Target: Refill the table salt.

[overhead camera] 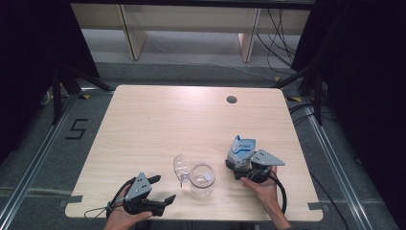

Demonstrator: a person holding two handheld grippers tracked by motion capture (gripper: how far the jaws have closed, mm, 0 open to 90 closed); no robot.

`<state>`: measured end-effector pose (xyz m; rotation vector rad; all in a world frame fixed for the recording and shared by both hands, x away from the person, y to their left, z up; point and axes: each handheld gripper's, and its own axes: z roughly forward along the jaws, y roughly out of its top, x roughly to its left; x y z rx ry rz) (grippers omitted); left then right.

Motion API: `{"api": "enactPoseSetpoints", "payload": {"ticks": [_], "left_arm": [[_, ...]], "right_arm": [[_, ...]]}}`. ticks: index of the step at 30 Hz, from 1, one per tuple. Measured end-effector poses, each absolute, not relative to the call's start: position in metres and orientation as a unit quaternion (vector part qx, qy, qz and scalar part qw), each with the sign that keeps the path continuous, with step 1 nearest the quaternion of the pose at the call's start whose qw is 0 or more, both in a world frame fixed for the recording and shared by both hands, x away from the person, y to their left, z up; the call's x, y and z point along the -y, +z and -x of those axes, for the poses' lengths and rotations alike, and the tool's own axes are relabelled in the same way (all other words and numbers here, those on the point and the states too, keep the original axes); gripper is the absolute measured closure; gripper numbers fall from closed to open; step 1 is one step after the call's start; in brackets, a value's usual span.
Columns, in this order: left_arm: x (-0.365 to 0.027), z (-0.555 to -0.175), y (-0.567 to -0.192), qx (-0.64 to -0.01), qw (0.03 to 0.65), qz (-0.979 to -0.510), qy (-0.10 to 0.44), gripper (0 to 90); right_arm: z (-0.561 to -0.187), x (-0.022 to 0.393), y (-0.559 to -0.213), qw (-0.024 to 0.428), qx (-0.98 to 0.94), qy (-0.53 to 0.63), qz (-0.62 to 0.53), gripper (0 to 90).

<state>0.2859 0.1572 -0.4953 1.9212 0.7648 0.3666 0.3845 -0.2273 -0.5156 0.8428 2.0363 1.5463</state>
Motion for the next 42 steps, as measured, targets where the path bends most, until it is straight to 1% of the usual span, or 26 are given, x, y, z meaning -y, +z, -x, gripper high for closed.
{"api": "enactPoseSetpoints", "payload": {"ticks": [3,4,5,6,11,13,14,19,21,25,30,34,35,36,37,38,40,41,42], "left_arm": [[-0.1573,-0.2859,-0.4952,-0.315,0.497,-0.794,0.152,15.3],[-0.1573,-0.2858,-0.4952,-0.316,0.498,-0.794,0.151,15.3],[-0.1564,-0.2846,-0.4956,-0.327,0.499,-0.789,0.146,15.3],[-0.1565,-0.2847,-0.4956,-0.326,0.499,-0.79,0.147,15.3],[-0.1562,-0.285,-0.4961,-0.323,0.502,-0.789,0.144,15.3],[-0.1571,-0.2852,-0.4952,-0.317,0.497,-0.793,0.151,15.3],[-0.1572,-0.2855,-0.4952,-0.315,0.497,-0.794,0.151,15.3],[-0.1568,-0.2849,-0.4954,-0.318,0.497,-0.793,0.151,15.3],[-0.1568,-0.2851,-0.4953,-0.318,0.497,-0.793,0.151,15.3],[-0.1571,-0.2854,-0.4954,-0.316,0.495,-0.795,0.151,15.3],[-0.1561,-0.2848,-0.4958,-0.319,0.497,-0.793,0.15,15.3],[-0.156,-0.2848,-0.4961,-0.319,0.498,-0.793,0.149,15.3],[-0.1561,-0.2849,-0.4961,-0.318,0.498,-0.793,0.15,15.3],[-0.1562,-0.2849,-0.4961,-0.318,0.498,-0.793,0.15,15.3],[-0.1563,-0.285,-0.4961,-0.318,0.498,-0.793,0.15,15.3],[-0.1563,-0.2852,-0.4961,-0.318,0.497,-0.793,0.149,15.4],[-0.1561,-0.285,-0.4961,-0.318,0.498,-0.793,0.149,15.3],[-0.1561,-0.2848,-0.496,-0.318,0.498,-0.793,0.149,15.3],[-0.1561,-0.2848,-0.496,-0.318,0.498,-0.793,0.149,15.3]], "right_arm": [[-0.3827,0.2266,-0.515,0.216,-0.74,0.555,-0.314,23.7],[-0.383,0.2259,-0.515,0.206,-0.745,0.552,-0.313,24.9],[-0.3831,0.2258,-0.5154,0.209,-0.744,0.552,-0.313,25.0],[-0.3805,0.2257,-0.5148,0.208,-0.741,0.548,-0.327,25.2],[-0.3829,0.2261,-0.5146,0.21,-0.749,0.543,-0.317,26.3],[-0.3835,0.2267,-0.515,0.214,-0.75,0.541,-0.315,27.0],[-0.3817,0.2263,-0.5151,0.204,-0.743,0.545,-0.33,27.7],[-0.3822,0.2263,-0.5148,0.213,-0.749,0.536,-0.325,29.2],[-0.3802,0.2254,-0.5144,0.206,-0.751,0.53,-0.336,29.9],[-0.3831,0.2258,-0.5149,0.216,-0.755,0.531,-0.319,31.2],[-0.3819,0.2246,-0.5147,0.204,-0.756,0.53,-0.326,32.3],[-0.3827,0.2243,-0.5145,0.212,-0.757,0.527,-0.322,33.2],[-0.3827,0.2242,-0.5146,0.211,-0.761,0.525,-0.318,36.3],[-0.3827,0.2242,-0.5146,0.211,-0.761,0.525,-0.318,36.3],[-0.3847,0.2236,-0.515,0.212,-0.762,0.53,-0.304,38.7],[-0.383,0.2222,-0.5151,0.204,-0.763,0.53,-0.31,39.2],[-0.3844,0.2246,-0.5143,0.208,-0.764,0.527,-0.307,40.1],[-0.384,0.2235,-0.5149,0.201,-0.763,0.532,-0.308,40.6],[-0.3859,0.2248,-0.5148,0.211,-0.765,0.531,-0.297,41.0]]}}
